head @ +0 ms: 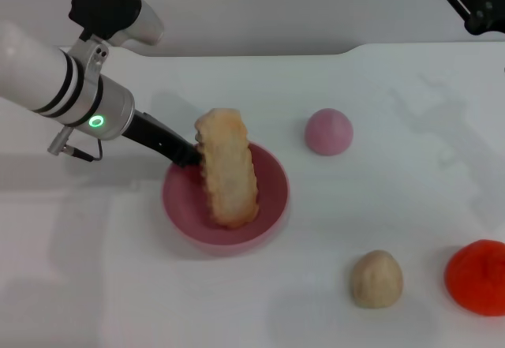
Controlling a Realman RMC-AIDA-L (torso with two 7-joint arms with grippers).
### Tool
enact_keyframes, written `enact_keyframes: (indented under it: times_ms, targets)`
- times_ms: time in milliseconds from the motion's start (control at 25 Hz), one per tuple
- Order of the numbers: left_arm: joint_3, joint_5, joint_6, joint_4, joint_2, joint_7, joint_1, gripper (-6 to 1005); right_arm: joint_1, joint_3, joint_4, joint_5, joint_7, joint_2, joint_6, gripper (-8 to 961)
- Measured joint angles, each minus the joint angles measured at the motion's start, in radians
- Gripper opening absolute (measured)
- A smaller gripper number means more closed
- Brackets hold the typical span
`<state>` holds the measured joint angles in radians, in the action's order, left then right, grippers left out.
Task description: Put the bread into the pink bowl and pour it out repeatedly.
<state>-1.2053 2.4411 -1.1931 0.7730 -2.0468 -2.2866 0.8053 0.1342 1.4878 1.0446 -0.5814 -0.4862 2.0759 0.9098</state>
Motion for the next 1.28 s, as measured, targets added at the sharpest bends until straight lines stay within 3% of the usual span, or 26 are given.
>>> enact_keyframes:
  times_ms: [600,720,840,880,1000,1280]
  targets:
    - [0.054,-0.022,-0.002,0.118,-0.005,-0.023,-0.019,358,0.008,-0.008,-0.036,0.005,-0.002,-0.002,0.000,591]
    - [0.063,-0.073,-0.003,0.172,-0.004,-0.013,-0.045,562,0.016,-0.008,-0.054,0.007,-0.002,-0.002,0.000,591]
    - [0.066,-0.097,-0.002,0.201,-0.003,-0.009,-0.060,628,0.024,-0.008,-0.071,0.007,-0.002,-0.002,0.000,591]
    - [0.088,-0.150,0.004,0.267,-0.004,0.010,-0.091,650,0.027,-0.008,-0.077,0.007,-0.002,-0.002,0.000,592]
    - [0.124,-0.261,0.032,0.322,-0.008,0.072,-0.138,694,0.035,-0.008,-0.094,0.008,-0.002,-0.002,0.000,592]
    - [0.138,-0.871,0.141,0.331,-0.011,0.494,-0.326,690,0.039,-0.015,-0.113,0.045,-0.002,0.000,0.005,592]
